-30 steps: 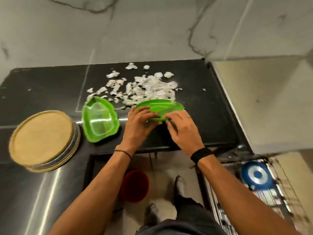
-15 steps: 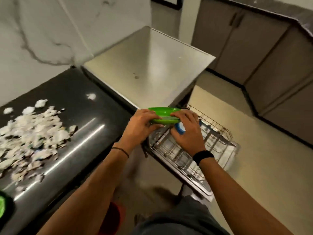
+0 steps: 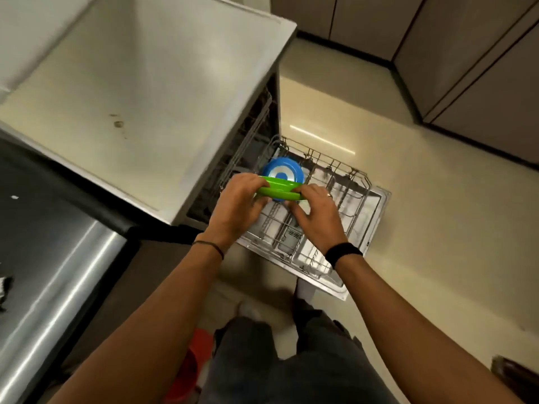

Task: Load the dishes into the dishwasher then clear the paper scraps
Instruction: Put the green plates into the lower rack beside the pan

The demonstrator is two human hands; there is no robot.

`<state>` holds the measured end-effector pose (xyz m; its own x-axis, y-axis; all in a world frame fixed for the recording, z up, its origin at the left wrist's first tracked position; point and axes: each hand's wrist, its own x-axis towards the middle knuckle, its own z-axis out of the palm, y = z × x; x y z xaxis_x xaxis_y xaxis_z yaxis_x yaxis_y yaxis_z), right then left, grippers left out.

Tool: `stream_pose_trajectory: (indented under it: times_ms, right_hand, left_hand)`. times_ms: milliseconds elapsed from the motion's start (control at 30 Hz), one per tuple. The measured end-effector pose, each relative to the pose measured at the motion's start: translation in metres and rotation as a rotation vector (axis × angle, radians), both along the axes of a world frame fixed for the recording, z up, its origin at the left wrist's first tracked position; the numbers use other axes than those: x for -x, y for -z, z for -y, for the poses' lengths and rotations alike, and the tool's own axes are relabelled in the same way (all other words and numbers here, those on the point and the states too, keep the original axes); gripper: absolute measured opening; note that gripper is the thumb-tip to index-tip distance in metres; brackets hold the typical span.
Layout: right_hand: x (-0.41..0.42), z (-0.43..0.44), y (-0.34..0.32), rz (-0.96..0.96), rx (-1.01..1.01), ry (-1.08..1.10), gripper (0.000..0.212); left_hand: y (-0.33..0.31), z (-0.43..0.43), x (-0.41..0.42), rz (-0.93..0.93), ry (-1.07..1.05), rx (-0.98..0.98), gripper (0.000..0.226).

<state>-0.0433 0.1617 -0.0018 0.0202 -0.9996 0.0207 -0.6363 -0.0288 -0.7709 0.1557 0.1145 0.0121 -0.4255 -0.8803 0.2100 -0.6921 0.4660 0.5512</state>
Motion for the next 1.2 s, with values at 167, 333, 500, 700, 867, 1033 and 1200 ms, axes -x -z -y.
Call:
stream_pose_trajectory:
  times_ms: [167, 333, 500, 700, 867, 1033, 1200]
  right_hand:
    - [0.003, 0.024, 0.11, 0.009, -0.133, -0.017, 0.02]
    - [-0.015, 0.048, 0.234, 0.018, -0.261, -0.017, 0.02]
    - [-0.041, 0.075, 0.328, 0.016, -0.306, -0.024, 0.026]
    - [-0.063, 0.094, 0.389, 0.046, -0.362, -0.005, 0.027]
    - [-0.072, 0.103, 0.404, 0.073, -0.37, 0.017, 0.022]
    - [-0.071, 0.107, 0.41, 0.063, -0.363, 0.037, 0.023]
    - [-0.068, 0.105, 0.418, 0.094, -0.384, 0.01, 0.031]
  left_hand:
    - [0.128, 0.031, 0.003, 0.058, -0.017, -0.161, 0.03]
    - [0.247, 0.051, -0.004, 0.087, -0.069, -0.288, 0.023]
    - [0.333, 0.081, -0.029, 0.172, -0.066, -0.37, 0.03]
    - [0.394, 0.107, -0.051, 0.191, -0.049, -0.378, 0.024]
    - [0.412, 0.123, -0.059, 0.185, -0.012, -0.377, 0.022]
    - [0.412, 0.138, -0.057, 0.202, 0.052, -0.384, 0.02]
    - [0.408, 0.135, -0.054, 0.158, 0.031, -0.515, 0.039]
